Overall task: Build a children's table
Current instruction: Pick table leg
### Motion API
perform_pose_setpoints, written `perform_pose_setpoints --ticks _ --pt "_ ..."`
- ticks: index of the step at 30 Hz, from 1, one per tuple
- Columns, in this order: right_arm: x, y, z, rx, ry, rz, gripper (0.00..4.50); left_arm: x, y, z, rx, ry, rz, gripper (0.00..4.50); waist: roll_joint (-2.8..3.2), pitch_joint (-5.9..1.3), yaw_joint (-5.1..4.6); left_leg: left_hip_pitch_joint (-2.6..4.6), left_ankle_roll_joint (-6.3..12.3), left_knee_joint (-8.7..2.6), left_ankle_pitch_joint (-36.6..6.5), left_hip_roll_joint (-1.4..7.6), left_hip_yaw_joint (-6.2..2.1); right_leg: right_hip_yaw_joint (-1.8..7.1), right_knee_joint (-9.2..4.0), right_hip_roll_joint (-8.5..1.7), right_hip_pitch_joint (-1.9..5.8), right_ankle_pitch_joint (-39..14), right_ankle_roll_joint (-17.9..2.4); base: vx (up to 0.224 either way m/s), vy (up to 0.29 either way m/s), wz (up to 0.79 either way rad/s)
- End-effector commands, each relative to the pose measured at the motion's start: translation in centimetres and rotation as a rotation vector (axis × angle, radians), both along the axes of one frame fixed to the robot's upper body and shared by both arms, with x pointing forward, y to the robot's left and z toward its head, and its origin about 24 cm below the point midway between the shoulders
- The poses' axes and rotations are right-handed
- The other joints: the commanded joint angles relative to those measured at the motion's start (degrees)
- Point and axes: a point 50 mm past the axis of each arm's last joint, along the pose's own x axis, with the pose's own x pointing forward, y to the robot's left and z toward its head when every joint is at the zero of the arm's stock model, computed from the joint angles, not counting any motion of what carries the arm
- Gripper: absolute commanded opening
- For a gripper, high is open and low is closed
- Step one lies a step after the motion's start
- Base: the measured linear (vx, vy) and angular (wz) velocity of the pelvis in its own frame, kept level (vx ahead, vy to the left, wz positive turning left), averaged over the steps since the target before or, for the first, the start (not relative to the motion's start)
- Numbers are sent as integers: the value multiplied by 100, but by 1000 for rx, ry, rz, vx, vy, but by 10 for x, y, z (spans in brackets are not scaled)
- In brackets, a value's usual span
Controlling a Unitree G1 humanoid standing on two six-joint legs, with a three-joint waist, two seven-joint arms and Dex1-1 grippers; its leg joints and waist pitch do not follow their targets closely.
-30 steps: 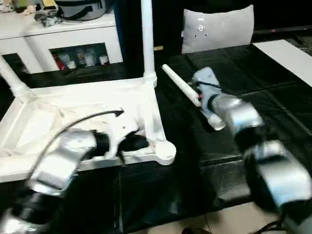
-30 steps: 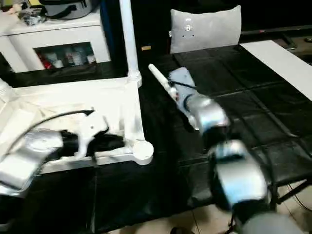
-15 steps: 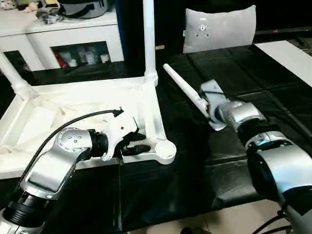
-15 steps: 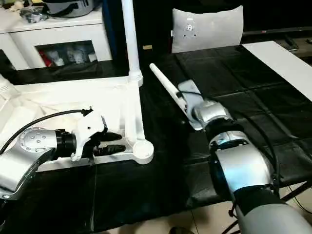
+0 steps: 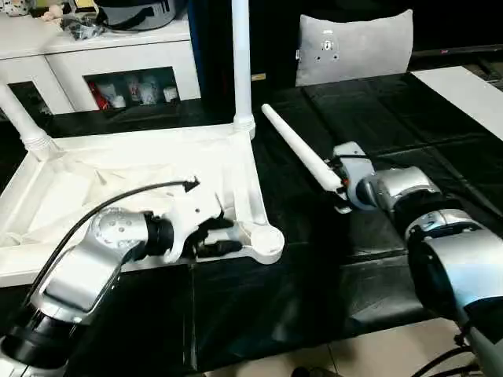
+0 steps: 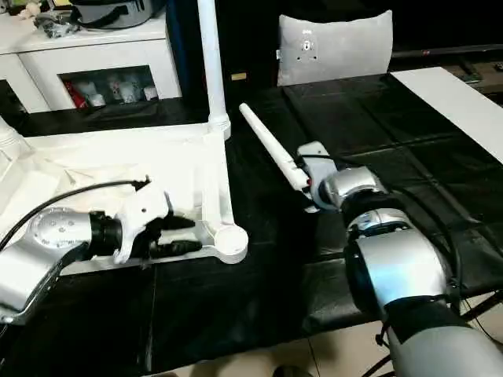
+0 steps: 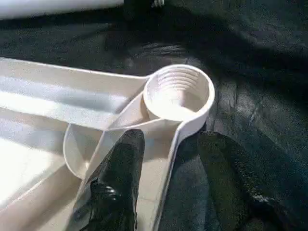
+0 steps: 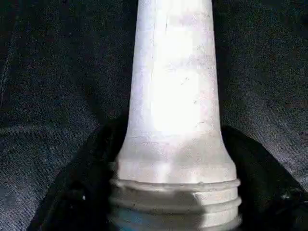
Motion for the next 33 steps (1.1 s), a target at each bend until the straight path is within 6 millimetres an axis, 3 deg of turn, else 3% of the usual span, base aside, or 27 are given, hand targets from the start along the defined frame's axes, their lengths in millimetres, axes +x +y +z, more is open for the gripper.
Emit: perform_pose_setpoints --ticks 1,11,13,16,17,18,21,24,28,29,30,32,33 --pt "1 -3 4 2 1 -10 280 -1 -3 4 0 -11 -25 212 -55 -447 21 -111 331 -354 -578 61 111 372 -396 -311 475 -2191 -579 0 0 0" --pt "5 -14 8 119 -101 -138 275 9 -7 5 -127 -57 66 212 -56 -471 35 -120 345 -342 -416 58 113 368 -380 -301 484 -2014 -593 0 0 0" --pt "10 -17 16 218 -198 -202 275 18 -9 7 -217 -97 168 212 -61 -485 30 -127 368 -327 -386 35 125 352 -399 -294 493 -2005 -548 0 0 0" --pt "16 -19 29 385 -395 -223 275 30 -14 9 -328 -126 281 212 1 -491 32 -136 459 -314 -446 16 141 319 -464 -276 491 -2077 -403 0 0 0" --pt "16 -18 33 441 -458 -217 275 32 -16 10 -372 -123 302 212 1 -491 32 -136 459 -314 -446 16 141 319 -464 -276 491 -2077 -403 0 0 0" --pt "16 -18 36 488 -499 -215 275 33 -18 11 -406 -119 317 212 -52 -511 43 -134 553 -310 -431 12 144 300 -491 -279 505 -2124 -279 0 0 0" --pt "9 -8 42 732 -541 -159 275 39 -25 18 -504 -116 360 212 -51 -511 25 -146 721 -306 -311 6 133 302 -484 -234 515 -1901 -324 0 0 0" --pt "-18 7 48 1025 -644 44 275 44 -34 36 -728 -67 381 212 -68 -524 80 -159 857 -306 -133 34 137 310 -490 -239 542 -1751 -301 0 0 0" --pt "-44 19 47 1217 -622 196 275 44 -40 46 -847 -12 362 248 -61 -535 172 -127 855 -320 -14 71 125 307 -501 -232 507 -1803 -351 0 0 0" --pt "-44 19 47 1217 -622 196 275 44 -40 46 -847 -12 362 248 -59 -526 202 -113 841 -326 -63 76 134 312 -528 -234 498 -1900 -310 0 0 0" --pt "-64 26 39 1277 -562 311 275 44 -47 58 -953 11 333 248 -100 -492 220 -105 743 -336 -181 39 168 283 -600 -200 495 -2201 -152 0 0 0" --pt "-80 31 35 1332 -501 394 274 43 -56 71 -1065 63 275 248 -78 -485 273 -72 697 -360 -334 84 158 276 -637 -230 480 -2392 -57 0 0 0" --pt "-84 33 35 1351 -483 418 274 43 -59 72 -1080 89 254 248 -129 -498 294 -79 642 -363 -347 67 162 265 -650 -223 503 -2449 45 0 0 0"
